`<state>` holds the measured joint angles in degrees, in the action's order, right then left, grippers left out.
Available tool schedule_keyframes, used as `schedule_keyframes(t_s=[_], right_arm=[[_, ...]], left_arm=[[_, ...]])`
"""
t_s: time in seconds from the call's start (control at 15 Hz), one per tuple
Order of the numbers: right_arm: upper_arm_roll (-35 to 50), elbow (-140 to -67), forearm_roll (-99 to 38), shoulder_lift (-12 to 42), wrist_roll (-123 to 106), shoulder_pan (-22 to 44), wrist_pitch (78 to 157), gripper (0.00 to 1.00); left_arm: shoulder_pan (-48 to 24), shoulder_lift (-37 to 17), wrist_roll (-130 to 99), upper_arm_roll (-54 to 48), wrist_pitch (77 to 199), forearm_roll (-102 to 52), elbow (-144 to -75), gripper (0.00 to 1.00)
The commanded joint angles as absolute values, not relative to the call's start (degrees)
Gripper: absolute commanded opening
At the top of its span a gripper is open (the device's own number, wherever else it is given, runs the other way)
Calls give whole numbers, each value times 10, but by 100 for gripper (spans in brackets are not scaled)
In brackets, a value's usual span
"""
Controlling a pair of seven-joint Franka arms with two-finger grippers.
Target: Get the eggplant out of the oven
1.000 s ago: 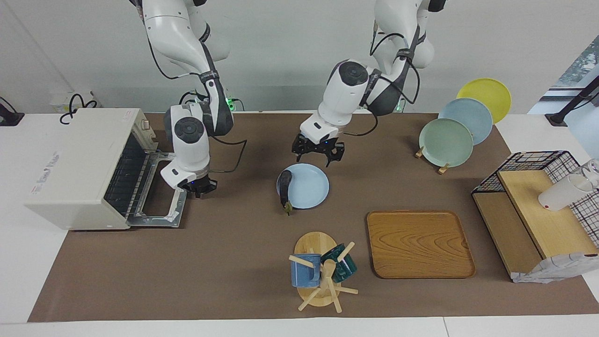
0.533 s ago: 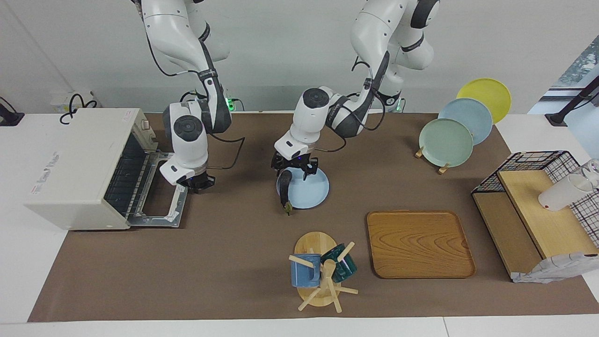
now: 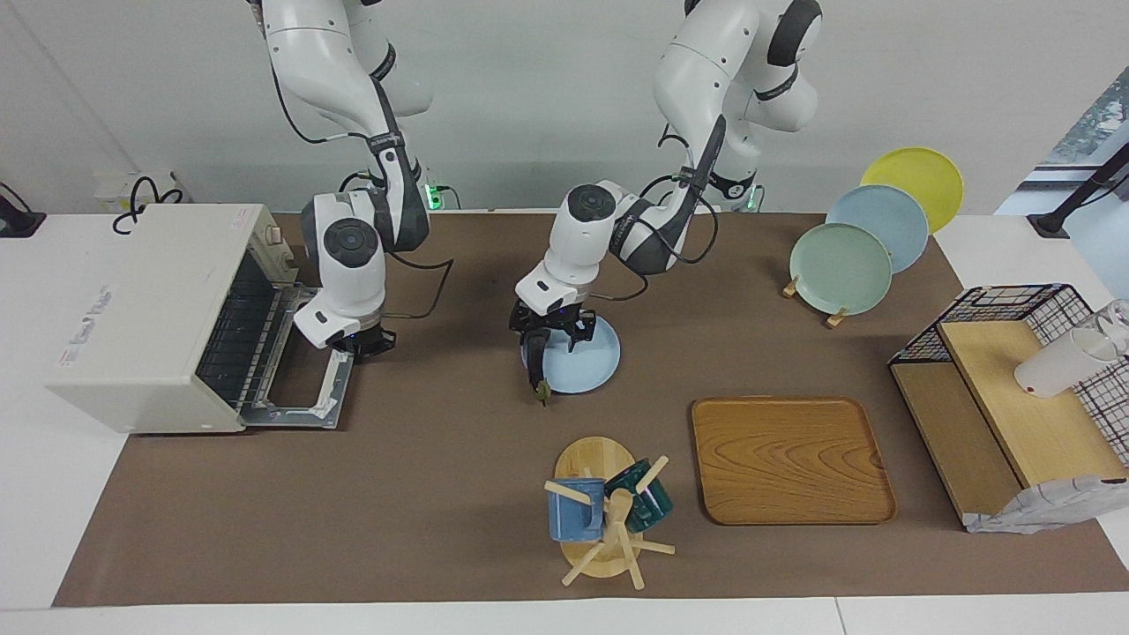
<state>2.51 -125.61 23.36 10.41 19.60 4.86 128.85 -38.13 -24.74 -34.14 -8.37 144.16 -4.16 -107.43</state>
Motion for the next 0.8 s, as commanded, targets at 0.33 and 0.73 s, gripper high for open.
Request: schedule_keyframes(t_s=[0.33, 0.73], right_arm=[[22, -1179, 256, 33, 10, -3, 1177, 0], [22, -1180, 241, -2, -59, -39, 1146, 2]], left_arm=[[-384, -250, -355, -76, 1424, -34, -1054, 19], [-324, -213, -347, -77, 1334, -37, -1028, 0]])
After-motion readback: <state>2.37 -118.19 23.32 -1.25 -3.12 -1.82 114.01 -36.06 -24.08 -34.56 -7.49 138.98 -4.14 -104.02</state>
